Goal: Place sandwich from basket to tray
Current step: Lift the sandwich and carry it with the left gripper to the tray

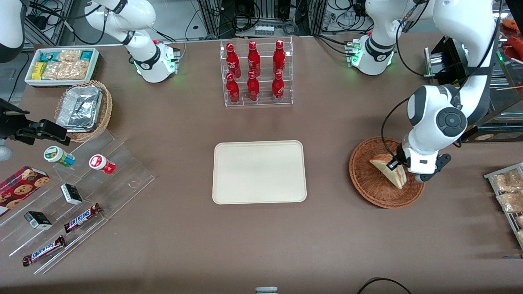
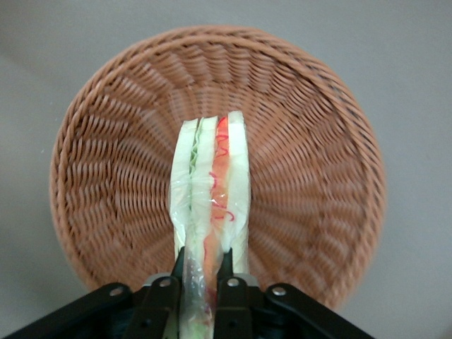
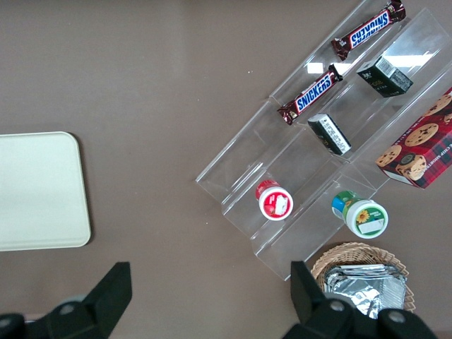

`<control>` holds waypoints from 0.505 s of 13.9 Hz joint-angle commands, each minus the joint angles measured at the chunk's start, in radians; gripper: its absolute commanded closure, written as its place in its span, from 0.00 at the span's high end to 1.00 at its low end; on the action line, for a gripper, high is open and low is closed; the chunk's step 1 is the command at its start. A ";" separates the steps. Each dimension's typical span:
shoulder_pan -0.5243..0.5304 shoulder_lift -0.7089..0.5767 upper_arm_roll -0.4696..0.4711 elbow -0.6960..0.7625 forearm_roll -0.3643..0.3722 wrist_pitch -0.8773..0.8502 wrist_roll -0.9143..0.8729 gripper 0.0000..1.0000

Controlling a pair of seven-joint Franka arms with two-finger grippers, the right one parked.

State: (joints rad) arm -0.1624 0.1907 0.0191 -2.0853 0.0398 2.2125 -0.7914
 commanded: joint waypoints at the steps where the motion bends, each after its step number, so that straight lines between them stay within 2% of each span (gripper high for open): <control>1: -0.096 -0.050 0.004 0.094 0.022 -0.187 -0.032 0.00; 4: -0.219 -0.013 0.002 0.249 0.014 -0.348 -0.037 0.00; 7: -0.362 0.062 0.002 0.345 0.008 -0.343 -0.072 0.00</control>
State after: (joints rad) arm -0.4413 0.1670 0.0084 -1.8370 0.0397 1.8917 -0.8354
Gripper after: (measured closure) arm 0.859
